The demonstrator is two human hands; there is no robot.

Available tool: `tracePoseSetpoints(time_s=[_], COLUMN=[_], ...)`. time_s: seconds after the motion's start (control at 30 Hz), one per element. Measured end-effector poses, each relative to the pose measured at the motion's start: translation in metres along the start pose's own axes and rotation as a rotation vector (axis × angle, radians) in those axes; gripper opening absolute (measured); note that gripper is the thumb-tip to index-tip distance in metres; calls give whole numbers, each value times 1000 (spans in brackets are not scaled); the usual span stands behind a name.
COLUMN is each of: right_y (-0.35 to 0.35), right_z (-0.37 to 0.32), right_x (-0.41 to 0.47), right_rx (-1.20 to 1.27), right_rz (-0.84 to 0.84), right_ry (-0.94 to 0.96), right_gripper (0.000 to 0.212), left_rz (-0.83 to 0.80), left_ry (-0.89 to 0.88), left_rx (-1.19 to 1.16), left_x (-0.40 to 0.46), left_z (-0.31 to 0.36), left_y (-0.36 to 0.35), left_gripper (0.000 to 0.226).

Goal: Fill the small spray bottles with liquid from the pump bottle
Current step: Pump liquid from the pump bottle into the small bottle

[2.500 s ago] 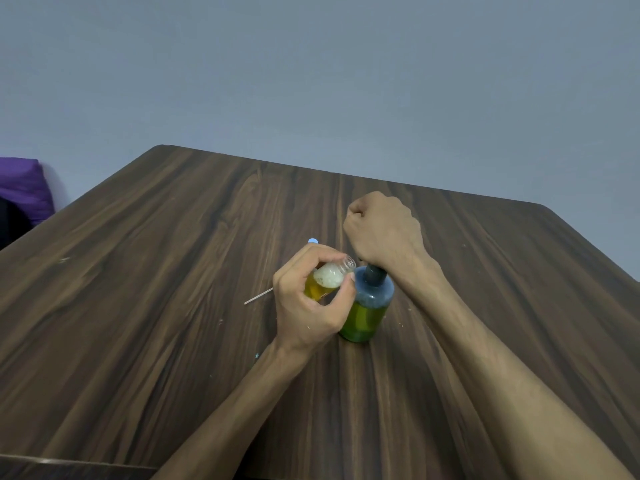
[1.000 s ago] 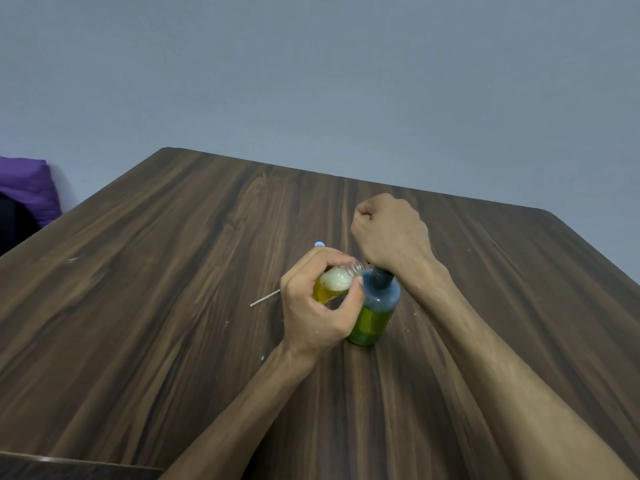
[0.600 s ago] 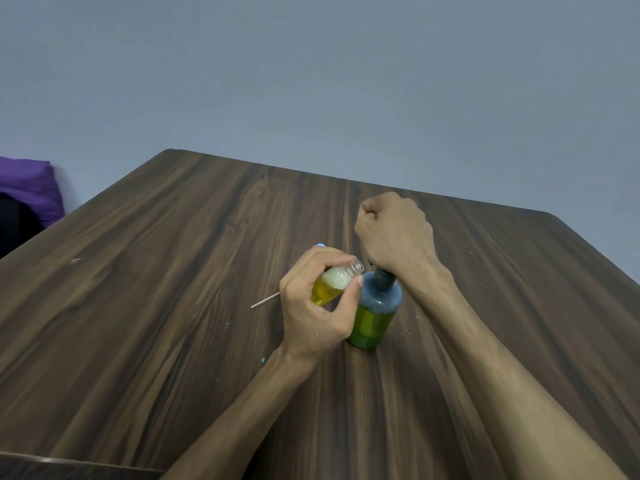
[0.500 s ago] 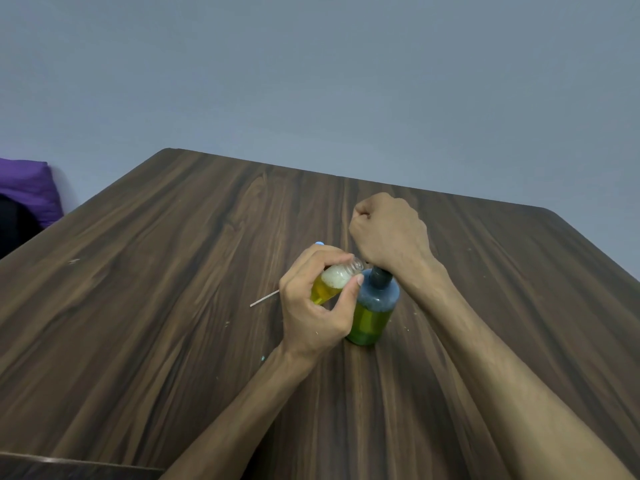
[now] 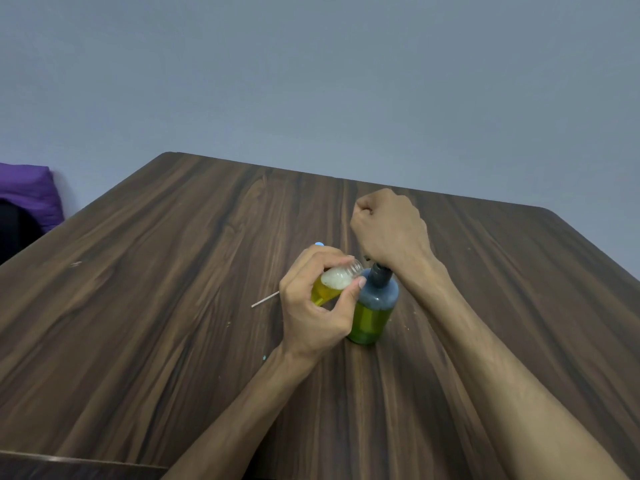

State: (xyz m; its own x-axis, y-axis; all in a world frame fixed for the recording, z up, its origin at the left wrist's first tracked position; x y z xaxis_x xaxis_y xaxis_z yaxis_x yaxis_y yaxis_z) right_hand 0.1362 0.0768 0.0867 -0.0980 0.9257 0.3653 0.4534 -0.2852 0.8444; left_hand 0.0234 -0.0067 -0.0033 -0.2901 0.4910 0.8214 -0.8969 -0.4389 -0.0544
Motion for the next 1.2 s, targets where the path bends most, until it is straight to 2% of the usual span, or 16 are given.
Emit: tracePoseSetpoints(time_s=[0.13, 0.23, 0.6, 0.7, 0.8, 0.97, 1.1, 1.2], right_y=[-7, -1, -6, -6, 0, -7, 1, -7], right_z=[3, 3, 4, 4, 5, 4, 3, 4], right_x=[-1, 1, -2, -2, 1, -2, 1, -1], right_rx=[-16, -3, 19, 13, 69, 15, 46, 16], right_rz=[-62, -16, -46, -71, -13, -58, 12, -25], right_ry=[-14, 1, 0, -8, -10, -16, 15, -5], right_gripper=[23, 22, 30, 23, 22, 24, 29, 28], left_rz=[0, 2, -13, -12, -10, -25, -25, -23], left_ry=[-2, -9, -5, -7, -11, -10, -8, 4], left_rx=[1, 1, -5, -1, 3, 4, 3, 0], left_x=[1, 0, 1, 0, -1, -1, -1, -1], left_z=[-1, 0, 0, -1, 1, 0, 0, -1], left_y=[0, 0, -2, -1, -2, -2, -3, -3], left_gripper=[18, 18, 18, 18, 18, 18, 19, 18])
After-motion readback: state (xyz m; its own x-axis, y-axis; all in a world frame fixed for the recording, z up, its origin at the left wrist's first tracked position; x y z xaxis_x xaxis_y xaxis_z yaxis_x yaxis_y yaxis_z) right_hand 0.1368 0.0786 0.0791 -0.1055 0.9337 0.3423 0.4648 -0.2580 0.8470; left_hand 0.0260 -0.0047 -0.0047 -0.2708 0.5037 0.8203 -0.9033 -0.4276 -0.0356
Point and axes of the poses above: each hand's wrist, its own x-axis towards the middle knuckle, its own y-axis out of the back of the hand, z = x × y, the point moved 7 cm from there along x, towards the middle knuckle, and after that the axes turned 2 degrees about -x, right-handed, at the moved point
